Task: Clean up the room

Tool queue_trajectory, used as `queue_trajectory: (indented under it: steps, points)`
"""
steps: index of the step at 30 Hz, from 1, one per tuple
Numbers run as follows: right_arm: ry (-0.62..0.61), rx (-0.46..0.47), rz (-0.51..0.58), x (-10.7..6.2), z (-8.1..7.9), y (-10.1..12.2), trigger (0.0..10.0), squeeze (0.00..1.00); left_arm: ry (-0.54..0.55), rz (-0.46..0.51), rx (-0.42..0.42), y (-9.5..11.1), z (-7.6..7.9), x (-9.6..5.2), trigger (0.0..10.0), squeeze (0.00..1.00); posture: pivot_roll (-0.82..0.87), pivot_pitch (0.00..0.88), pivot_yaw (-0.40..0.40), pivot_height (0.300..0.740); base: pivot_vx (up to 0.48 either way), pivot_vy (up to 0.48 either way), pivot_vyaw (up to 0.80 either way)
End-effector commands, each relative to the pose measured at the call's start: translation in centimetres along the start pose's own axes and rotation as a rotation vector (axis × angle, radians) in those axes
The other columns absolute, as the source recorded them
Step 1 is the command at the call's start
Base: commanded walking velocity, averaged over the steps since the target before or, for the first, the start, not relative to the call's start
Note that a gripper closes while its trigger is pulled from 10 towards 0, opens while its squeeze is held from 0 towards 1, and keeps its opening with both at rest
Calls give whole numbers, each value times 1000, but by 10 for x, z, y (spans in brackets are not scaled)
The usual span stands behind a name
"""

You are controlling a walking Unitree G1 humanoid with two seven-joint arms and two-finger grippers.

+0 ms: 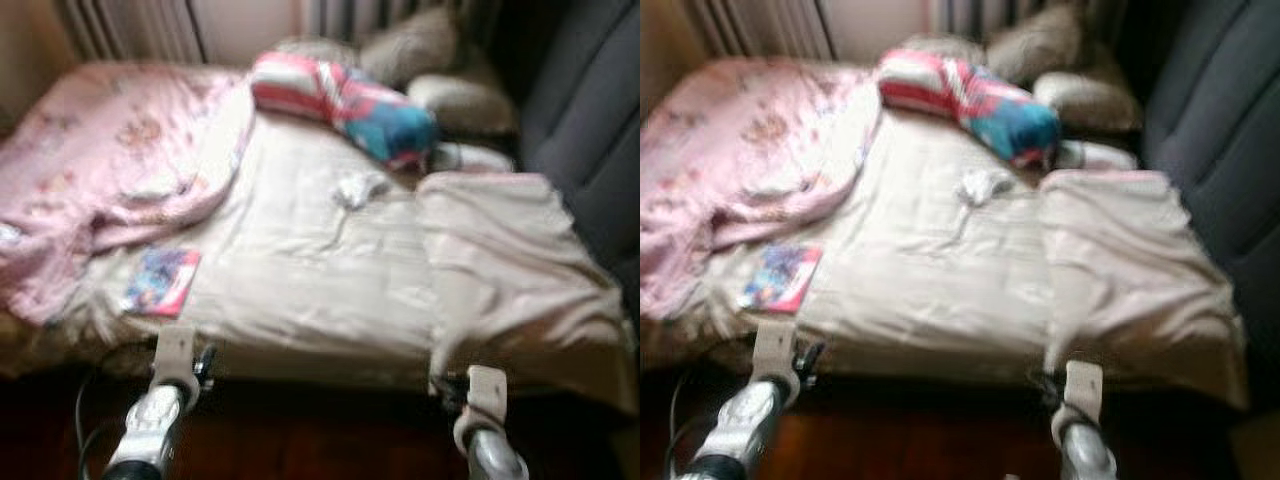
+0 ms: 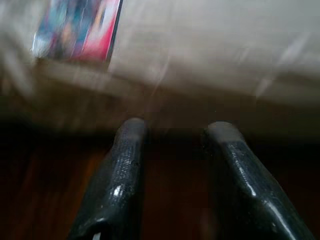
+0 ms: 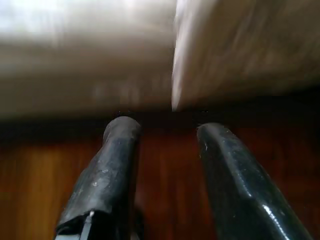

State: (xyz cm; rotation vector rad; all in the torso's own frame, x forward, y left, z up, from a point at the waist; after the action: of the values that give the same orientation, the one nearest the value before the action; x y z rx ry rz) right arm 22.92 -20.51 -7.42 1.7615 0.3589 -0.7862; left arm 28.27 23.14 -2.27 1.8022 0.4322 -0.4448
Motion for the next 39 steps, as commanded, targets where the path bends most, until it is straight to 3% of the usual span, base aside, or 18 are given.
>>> queue_trajectory:
  steps: [1,4,7,12,19,28,39]
  points:
    - [-40,7,-66,-5,11,-17,10000,0,-50,-57,26,-13,11,-2,10000,0,-46,126,-2,740,0,480,0]
    - [-74,4,-144,-12,17,-38,10000,0,-58,-201,18,-49,18,-14,10000,0,-35,116,4,740,0,480,0]
    - [-49,-24,-168,-14,13,-46,10000,0,-68,-276,16,-69,25,-23,10000,0,-50,116,7,740,0,480,0]
    - [-17,-31,-190,-16,6,-54,10000,0,-115,-293,3,-73,42,-25,10000,0,-44,114,2,740,0,480,0]
    - [12,-92,-217,-17,4,-58,10000,0,-120,-299,1,-73,46,-24,10000,0,-42,105,-1,740,0,480,0]
    - [25,-95,-232,-18,-2,-62,10000,0,-135,-324,18,-80,46,-28,10000,0,-35,93,-2,740,0,480,0]
    - [-2,-115,-264,-23,11,-70,10000,0,-132,-350,26,-89,48,-34,10000,0,-29,84,-3,740,0,478,0]
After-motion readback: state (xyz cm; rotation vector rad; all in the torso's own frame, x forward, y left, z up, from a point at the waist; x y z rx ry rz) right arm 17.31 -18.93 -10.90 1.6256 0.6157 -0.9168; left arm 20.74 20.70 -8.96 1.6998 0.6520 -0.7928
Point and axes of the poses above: a point about 5 cm out from each wrist's last joint towards the gripper, its own x axis pointing out of the wrist towards the gripper, its own y axis along the axis of the wrist's last joint, z = x × y, the point moved 2 cm from there along x, pointing out of the wrist towards the gripper, and after that the axes turned 11 degrees about x, right-handed, at the moved point
